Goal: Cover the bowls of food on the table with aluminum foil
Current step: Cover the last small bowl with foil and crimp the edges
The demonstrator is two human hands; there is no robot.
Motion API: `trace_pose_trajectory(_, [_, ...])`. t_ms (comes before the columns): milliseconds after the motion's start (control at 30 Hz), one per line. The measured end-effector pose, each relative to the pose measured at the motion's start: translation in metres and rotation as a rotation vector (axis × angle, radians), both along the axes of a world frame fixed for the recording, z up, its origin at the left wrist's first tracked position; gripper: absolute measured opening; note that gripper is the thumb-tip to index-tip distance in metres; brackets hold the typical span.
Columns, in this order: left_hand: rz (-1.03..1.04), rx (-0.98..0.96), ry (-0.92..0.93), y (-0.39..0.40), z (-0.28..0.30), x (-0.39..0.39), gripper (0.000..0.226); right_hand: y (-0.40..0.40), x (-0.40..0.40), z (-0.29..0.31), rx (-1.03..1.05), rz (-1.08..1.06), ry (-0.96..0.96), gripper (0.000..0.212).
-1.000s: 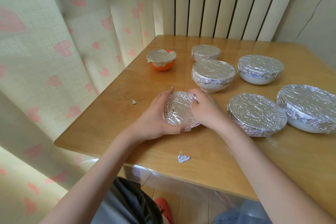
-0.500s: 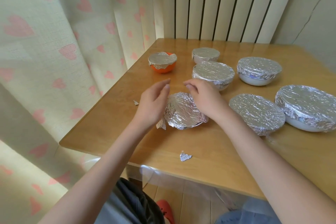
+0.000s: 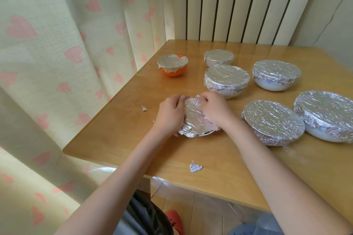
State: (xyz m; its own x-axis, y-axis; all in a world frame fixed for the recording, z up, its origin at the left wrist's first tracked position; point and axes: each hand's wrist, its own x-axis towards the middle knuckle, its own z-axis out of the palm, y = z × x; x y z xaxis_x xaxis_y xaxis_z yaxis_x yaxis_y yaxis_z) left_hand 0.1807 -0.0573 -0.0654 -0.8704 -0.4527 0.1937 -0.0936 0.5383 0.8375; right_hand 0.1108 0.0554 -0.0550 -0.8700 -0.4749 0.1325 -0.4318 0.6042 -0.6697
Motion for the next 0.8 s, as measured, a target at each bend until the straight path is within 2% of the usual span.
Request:
trace_pose_trajectory(267, [-0.046,0.048,-0.018,-0.004,0.001,0.001,0.034,0.005,0.004,0.005,-0.137,-0.015,-0.193,0.043])
trace_pose_trajectory(433, [-0.050,0.341,0.088,-0.017,0.002,0.002,0.040,0.016,0.018,0.003,-0.451,-0.211,-0.321,0.041])
trace_pose_trajectory(600, [-0.165,0.371,0.065,-0.012,0.002,-0.002,0.048,0.008,0.032,0.000,-0.705,-0.351,-0.455,0.037])
trace_pose_trajectory(667, [-0.182,0.369,0.049,-0.010,0.001,-0.003,0.049,0.003,0.032,-0.005,-0.700,-0.393,-0.438,0.034])
trace_pose_trajectory(800, [-0.143,0.336,0.051,-0.007,-0.001,-0.003,0.046,0.001,0.033,-0.015,-0.591,-0.446,-0.287,0.032])
